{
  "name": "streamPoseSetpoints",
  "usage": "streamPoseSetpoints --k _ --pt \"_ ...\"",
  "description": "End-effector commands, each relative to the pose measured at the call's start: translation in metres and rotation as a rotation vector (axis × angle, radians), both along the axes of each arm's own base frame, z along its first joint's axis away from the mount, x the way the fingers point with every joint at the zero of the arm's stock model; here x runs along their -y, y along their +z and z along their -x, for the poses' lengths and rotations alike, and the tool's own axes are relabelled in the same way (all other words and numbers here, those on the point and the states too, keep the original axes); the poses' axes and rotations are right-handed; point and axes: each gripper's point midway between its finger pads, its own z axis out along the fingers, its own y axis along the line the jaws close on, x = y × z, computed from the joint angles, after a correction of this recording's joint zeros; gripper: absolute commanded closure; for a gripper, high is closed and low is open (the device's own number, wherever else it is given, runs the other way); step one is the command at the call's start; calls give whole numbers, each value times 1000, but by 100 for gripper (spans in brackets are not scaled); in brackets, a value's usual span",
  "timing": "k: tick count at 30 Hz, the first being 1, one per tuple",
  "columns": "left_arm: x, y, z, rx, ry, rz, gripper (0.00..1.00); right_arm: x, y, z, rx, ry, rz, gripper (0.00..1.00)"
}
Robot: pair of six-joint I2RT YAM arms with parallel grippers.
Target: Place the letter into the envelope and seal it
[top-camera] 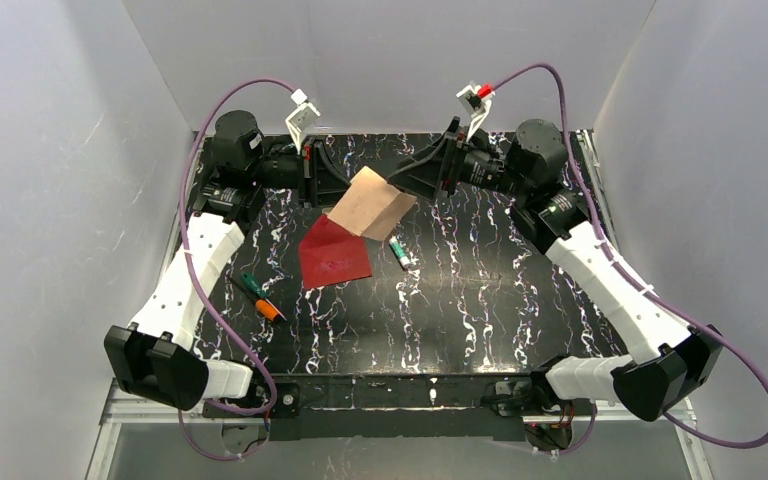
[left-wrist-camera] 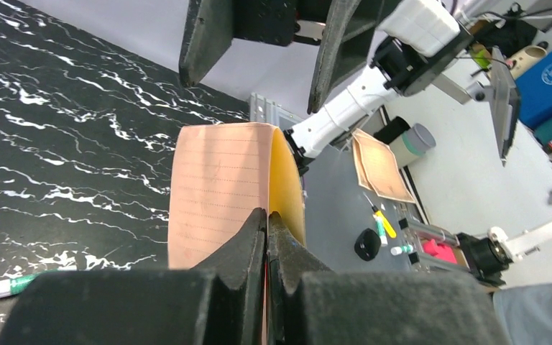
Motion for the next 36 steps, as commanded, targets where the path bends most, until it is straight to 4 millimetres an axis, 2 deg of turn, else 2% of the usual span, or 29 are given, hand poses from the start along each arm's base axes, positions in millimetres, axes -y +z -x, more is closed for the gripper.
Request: streamPoseSetpoints --k 1,5,6,11,13,17,21,23,24,25,27,29,31,33,36 --pt "-6 14 29 76 -121 21 100 -4 16 19 88 132 37 34" --pt "-7 15 31 84 -125 22 100 -10 3 28 21 215 64 49" --pt "-7 15 30 85 -124 23 100 -9 0 29 17 222 71 50" --pt "-6 15 28 80 -117 22 100 -10 1 37 13 264 69 43" --pt "-6 16 30 83 -123 23 100 -11 -1 37 5 267 72 45" --pt "-7 20 33 95 -132 26 100 -14 -2 37 -3 276 72 61" --pt "-8 25 35 122 -120 31 97 -17 7 35 10 281 43 76" --pt "-8 29 37 142 -114 34 95 -19 12 35 10 286 30 89" --pt "-9 30 37 152 -111 36 88 -19 13 34 7 287 26 96" --pt "-9 31 37 158 -106 37 80 -19 14 34 3 286 24 99" --pt "-11 32 32 164 -71 35 60 -18 17 34 -2 273 22 99" --pt "-21 30 15 175 35 26 46 -16 18 34 1 254 26 99" --pt "-40 22 -9 164 203 -14 34 -13 14 33 4 234 49 99" --pt "-55 19 -22 157 298 -37 25 -12 10 34 0 235 68 99" --pt "-55 27 -13 179 251 -19 17 -12 5 36 -6 253 86 99"
